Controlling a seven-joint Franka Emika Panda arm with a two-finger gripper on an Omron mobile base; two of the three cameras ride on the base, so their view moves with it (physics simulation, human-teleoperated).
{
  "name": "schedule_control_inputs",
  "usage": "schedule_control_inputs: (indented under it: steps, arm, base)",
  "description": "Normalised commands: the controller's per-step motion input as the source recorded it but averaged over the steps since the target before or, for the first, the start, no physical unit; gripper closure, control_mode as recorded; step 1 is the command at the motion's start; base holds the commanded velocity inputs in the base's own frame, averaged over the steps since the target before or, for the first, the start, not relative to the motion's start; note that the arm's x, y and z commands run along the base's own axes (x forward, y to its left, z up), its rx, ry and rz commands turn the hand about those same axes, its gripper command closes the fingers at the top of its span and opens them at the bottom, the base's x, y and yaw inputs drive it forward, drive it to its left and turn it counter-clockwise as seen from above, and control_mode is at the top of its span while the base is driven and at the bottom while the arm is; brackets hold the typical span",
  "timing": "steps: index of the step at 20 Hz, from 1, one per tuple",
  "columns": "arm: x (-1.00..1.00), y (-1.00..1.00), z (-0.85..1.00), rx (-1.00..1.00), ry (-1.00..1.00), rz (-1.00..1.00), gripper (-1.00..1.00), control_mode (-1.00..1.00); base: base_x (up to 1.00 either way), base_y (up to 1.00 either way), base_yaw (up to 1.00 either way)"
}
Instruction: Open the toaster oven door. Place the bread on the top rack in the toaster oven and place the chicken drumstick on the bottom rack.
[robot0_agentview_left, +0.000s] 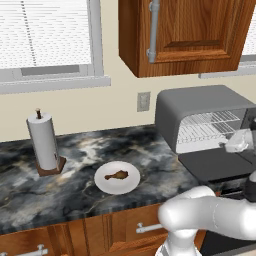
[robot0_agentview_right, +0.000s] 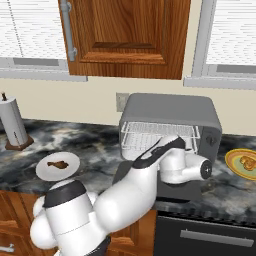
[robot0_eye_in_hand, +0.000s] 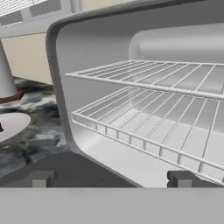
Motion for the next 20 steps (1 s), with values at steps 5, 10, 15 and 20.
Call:
schedule_control_inputs:
  steps: [5, 10, 15, 20]
  arm:
    - [0.42, 0.00, -0.18, 0.15, 0.00, 0.00, -1.00, -1.00]
    - [0.22, -0.02, -0.21, 0.02, -0.05, -0.03, -1.00, -1.00]
    - [0.20, 0.01, -0.12, -0.03, -0.11, -0.11, -1.00, -1.00]
    - [0.30, 0.07, -0.02, -0.03, -0.03, -0.19, -1.00, -1.00]
  base:
    - [0.00, 0.00, 0.00]
    - [0.00, 0.00, 0.00]
    - [0.00, 0.00, 0.00]
    - [0.00, 0.00, 0.00]
